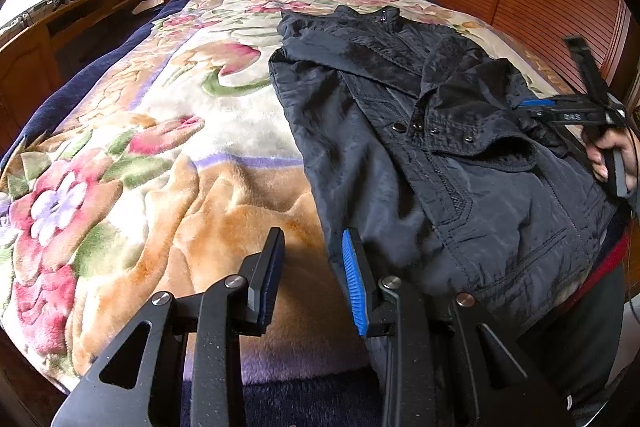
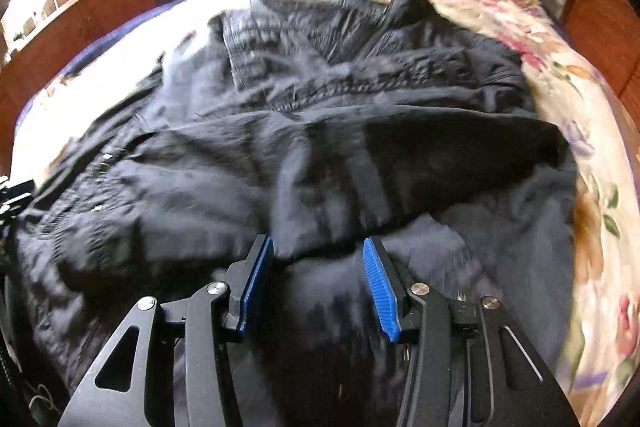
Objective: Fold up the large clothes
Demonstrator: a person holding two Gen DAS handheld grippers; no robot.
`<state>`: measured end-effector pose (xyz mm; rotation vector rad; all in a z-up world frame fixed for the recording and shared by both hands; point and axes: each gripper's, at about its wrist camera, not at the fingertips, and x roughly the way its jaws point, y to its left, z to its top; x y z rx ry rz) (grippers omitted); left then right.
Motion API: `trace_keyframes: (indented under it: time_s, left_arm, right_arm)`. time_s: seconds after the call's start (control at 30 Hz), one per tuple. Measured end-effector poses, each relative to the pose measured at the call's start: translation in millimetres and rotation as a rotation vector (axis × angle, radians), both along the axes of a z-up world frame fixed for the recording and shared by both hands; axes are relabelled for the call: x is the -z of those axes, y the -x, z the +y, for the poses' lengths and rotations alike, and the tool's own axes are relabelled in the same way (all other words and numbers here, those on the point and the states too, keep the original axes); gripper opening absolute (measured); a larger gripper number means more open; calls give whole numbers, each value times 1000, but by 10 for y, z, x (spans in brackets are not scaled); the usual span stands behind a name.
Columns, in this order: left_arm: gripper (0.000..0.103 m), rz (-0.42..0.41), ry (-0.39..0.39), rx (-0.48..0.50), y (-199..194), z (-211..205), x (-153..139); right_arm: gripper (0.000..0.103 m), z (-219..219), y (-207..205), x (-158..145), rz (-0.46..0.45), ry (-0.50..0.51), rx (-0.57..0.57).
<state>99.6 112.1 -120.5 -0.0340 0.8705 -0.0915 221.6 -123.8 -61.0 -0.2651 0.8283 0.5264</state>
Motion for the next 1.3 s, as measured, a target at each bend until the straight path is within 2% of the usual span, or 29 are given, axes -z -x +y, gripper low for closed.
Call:
trace_keyframes:
  time_s: [0.17,0.37,0.47,0.67,1.0,1.3]
  left_arm:
    - [31,-4,-11,20,134,-16,-88]
    - [31,-11,-11,37,312,-70,-173]
    - [31,-10,-8,48,391,-117,-197]
    - [31,19,1,68,474,-215,-146]
    - [31,52,0,60,456,-241,-41]
    - [31,58,9,47,422,-227,0]
  right_arm:
    - [50,-362,411,-63,-50,-25,56]
    - [67,-744,877,-76,-100,40,153]
    - [70,-877,1121,-122,-124,62,192]
    - [71,-1124,1541,-219,-124,27,265]
    - [72,-1336,1718,-194,-88,-22,315]
    - [72,-1304,1599,-23,-25,-11,306]
